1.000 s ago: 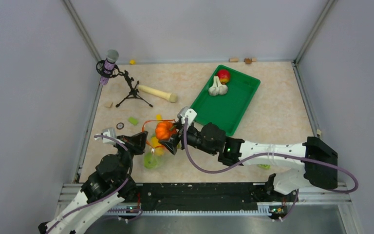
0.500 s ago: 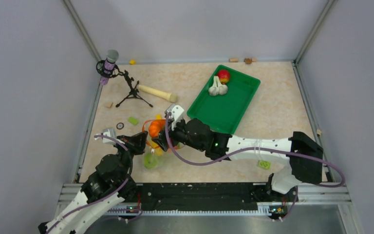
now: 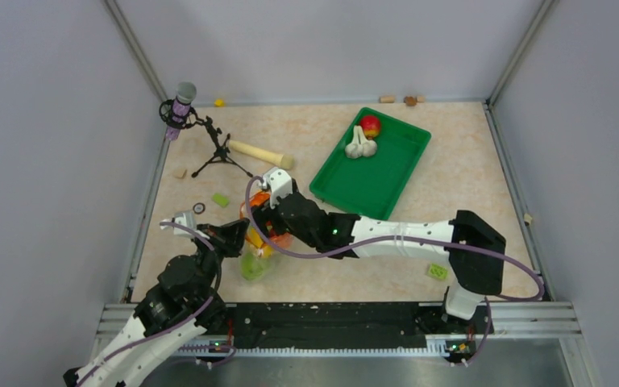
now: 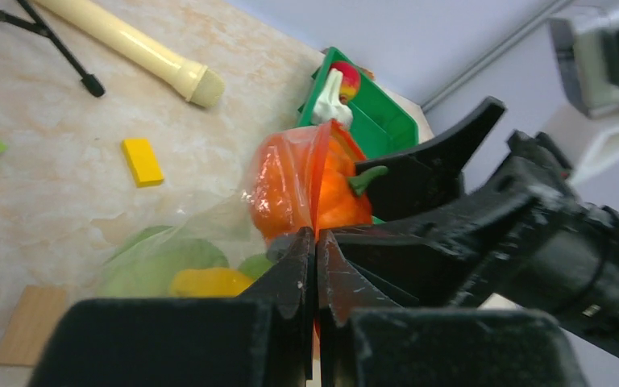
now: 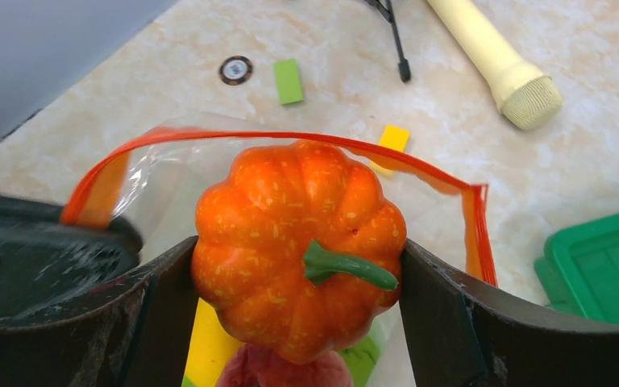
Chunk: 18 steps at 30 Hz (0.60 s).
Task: Place the food in the zip-top bag and seal the zipper
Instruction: Place the fake fruit in the zipper food storage bag.
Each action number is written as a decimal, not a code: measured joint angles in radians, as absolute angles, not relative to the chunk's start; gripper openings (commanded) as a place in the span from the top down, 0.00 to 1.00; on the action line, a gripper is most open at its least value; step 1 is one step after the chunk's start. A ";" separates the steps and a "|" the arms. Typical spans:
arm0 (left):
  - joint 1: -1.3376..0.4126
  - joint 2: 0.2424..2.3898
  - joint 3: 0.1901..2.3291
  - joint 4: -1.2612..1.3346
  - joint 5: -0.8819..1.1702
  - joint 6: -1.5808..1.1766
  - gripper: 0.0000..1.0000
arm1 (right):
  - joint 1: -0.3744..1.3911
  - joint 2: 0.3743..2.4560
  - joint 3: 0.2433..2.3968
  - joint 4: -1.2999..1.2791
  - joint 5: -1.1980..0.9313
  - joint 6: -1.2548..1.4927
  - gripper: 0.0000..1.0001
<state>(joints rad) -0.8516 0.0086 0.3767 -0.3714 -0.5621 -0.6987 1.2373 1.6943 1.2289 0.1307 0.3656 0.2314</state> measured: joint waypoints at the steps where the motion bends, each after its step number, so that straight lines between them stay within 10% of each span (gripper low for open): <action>1: -0.852 0.009 0.377 -0.365 -0.538 -0.689 1.00 | 1.237 1.702 1.236 0.119 0.382 0.234 0.27; 18: -0.863 0.009 0.359 -0.317 -0.322 -0.621 1.00 | 1.216 1.620 1.143 0.136 0.260 0.171 0.14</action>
